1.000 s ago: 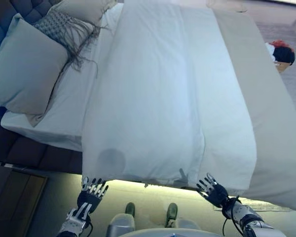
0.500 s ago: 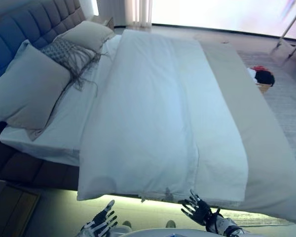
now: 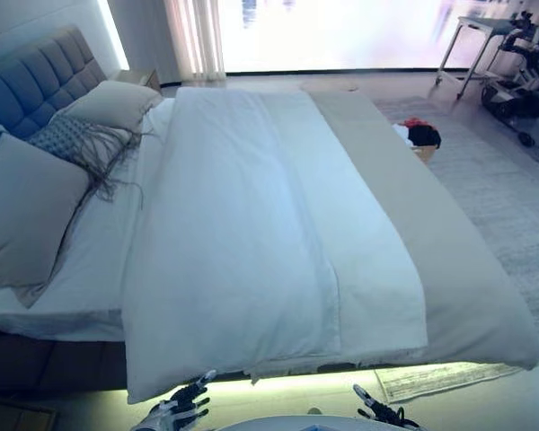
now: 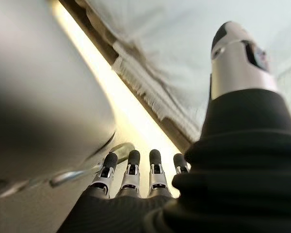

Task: Make the bed neatly

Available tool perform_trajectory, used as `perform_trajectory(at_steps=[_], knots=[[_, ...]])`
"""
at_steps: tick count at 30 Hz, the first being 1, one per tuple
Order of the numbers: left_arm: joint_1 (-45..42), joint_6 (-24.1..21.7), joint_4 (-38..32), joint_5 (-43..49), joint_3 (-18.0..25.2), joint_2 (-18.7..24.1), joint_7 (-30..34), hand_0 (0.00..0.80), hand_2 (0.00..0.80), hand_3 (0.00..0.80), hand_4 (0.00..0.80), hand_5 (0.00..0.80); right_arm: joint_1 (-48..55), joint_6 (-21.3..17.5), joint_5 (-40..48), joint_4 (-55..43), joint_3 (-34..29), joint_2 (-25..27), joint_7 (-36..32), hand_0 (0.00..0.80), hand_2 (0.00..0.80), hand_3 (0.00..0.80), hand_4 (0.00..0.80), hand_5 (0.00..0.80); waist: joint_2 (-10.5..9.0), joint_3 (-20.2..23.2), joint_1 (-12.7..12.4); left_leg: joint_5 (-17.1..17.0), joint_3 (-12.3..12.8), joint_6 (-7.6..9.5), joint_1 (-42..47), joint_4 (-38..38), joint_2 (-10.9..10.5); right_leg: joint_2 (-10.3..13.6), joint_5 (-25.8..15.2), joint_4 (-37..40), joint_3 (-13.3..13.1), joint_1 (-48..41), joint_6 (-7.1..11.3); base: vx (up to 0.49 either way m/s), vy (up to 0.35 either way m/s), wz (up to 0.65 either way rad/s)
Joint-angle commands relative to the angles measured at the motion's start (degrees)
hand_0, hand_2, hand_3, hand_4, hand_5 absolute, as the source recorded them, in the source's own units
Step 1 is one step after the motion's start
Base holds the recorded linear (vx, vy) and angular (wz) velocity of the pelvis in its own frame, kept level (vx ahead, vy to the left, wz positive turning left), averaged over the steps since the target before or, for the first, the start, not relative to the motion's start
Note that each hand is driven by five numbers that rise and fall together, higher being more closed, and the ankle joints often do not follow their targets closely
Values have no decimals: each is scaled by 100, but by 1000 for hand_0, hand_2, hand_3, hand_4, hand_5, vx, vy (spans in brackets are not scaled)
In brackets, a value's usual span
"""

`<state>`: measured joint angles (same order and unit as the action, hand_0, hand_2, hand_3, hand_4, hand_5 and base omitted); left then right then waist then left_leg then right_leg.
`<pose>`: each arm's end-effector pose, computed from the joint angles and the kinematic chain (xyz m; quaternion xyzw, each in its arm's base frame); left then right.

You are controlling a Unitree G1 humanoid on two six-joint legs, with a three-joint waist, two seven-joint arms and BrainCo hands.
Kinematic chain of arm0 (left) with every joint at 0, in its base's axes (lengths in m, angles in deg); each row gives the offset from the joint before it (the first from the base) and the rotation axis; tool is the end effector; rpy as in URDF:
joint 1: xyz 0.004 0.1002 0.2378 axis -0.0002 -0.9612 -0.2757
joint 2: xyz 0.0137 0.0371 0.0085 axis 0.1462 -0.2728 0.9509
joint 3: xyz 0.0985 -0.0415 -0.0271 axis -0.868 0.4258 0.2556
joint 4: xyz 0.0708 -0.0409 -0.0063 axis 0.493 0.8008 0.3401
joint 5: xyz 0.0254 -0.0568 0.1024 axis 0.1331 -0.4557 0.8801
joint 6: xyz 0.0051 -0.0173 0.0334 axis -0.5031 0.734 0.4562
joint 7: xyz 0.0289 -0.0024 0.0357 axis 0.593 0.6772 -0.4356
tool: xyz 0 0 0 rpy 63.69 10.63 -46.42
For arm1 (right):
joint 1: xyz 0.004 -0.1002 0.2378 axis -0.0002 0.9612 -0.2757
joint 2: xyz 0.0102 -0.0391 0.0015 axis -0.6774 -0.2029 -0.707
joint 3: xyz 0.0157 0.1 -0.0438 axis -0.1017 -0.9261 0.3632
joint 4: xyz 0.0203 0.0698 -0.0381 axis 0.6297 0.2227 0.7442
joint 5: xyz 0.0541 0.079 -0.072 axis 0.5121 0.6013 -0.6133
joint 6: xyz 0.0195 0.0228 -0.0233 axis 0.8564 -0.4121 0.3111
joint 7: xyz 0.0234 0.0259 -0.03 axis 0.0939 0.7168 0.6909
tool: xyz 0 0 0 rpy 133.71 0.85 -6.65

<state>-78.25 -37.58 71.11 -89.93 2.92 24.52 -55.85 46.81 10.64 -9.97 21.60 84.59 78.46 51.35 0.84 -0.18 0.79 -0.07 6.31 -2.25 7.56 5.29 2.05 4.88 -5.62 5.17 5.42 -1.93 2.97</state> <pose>0.0824 0.2206 -0.1431 -0.1594 0.5558 0.0522 0.8142 0.0519 -0.2305 -0.1464 0.2572 0.5867 -0.1841 0.7455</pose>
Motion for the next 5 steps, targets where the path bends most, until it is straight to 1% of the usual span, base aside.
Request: perform_trajectory(at_steps=[1, 5], knots=[[427, -164, 175, -76, 25, -81, 86, 0, 0, 0, 0, 0, -526, -164, -40, 391, -117, 104, 52, 0, 0, 0, 0, 0, 6, -229, 44, 57, -108, 82, 138, -29, -50, 332, -85, -17, -118, -368, 357, 45, 30, -4], [352, -148, 181, -77, 18, -49, 50, 0, 0, 0, 0, 0, -557, -200, 63, 253, -85, 123, 35, 0, 0, 0, 0, 0, 19, -244, 7, 68, -157, 83, 175, -29, -62, 356, -61, -17, -79, -428, 351, 30, 9, 0]])
